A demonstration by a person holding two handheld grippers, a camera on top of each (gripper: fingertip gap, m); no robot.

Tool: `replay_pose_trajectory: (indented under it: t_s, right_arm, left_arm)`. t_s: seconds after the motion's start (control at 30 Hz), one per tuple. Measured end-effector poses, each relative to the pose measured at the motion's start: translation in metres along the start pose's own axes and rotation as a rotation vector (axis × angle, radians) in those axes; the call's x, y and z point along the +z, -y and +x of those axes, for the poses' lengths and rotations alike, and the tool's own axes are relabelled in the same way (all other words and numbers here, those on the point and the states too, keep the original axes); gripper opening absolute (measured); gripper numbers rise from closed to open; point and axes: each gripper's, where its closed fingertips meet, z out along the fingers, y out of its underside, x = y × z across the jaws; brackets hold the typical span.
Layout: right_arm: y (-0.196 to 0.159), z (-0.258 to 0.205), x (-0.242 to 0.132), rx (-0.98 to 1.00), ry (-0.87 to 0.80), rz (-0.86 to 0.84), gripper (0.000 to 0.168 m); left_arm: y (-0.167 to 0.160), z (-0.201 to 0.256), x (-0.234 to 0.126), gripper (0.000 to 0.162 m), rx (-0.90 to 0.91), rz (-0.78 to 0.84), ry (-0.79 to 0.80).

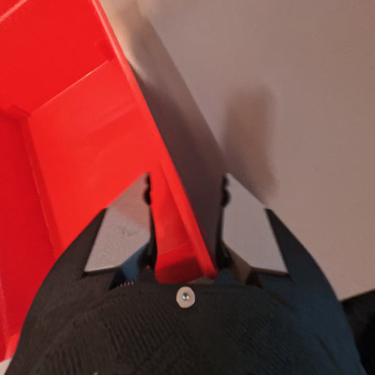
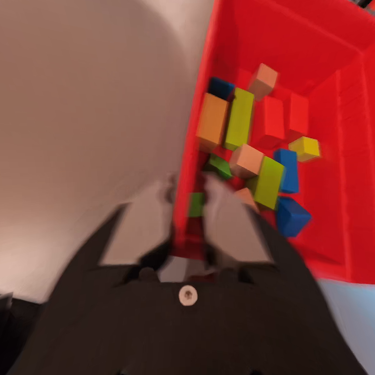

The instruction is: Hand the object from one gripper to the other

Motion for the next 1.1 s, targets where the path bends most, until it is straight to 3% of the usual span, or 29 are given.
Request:
replay_pose_trajectory:
  t_s: [0.03, 0.1, 0.13, 0.23, 0.9, 1.1]
  right_arm:
    - [0.002, 0.001, -0.001, -0.002, -0.019, 0.009, 0.004]
    - [0.0, 0.001, -0.002, -0.008, -0.021, -0.009, 0.003]
    - [0.0, 0.002, -0.002, -0.003, -0.014, -0.005, 0.003]
    - [0.0, 0.002, -0.003, 0.01, 0.002, 0.002, 0.003]
    - [-0.002, 0.0, -0.002, -0.012, -0.011, -0.009, 0.003]
    - [0.014, -0.047, -0.004, -0.055, 0.011, 0.009, 0.008]
  left_arm:
    - [0.005, -0.001, 0.0, 0.044, 0.007, 0.037, 0.022]
    - [0.005, -0.022, -0.005, 0.006, 0.05, 0.033, 0.165]
    - [0.011, -0.019, -0.008, 0.003, 0.049, 0.083, 0.129]
    - [0.028, -0.003, -0.018, 0.003, -0.014, 0.182, -0.014]
    - [0.023, 0.003, -0.012, 0.003, 0.077, 0.133, 0.051]
    - [0.066, 0.02, -0.064, 0.001, 0.0, 0.376, -0.101]
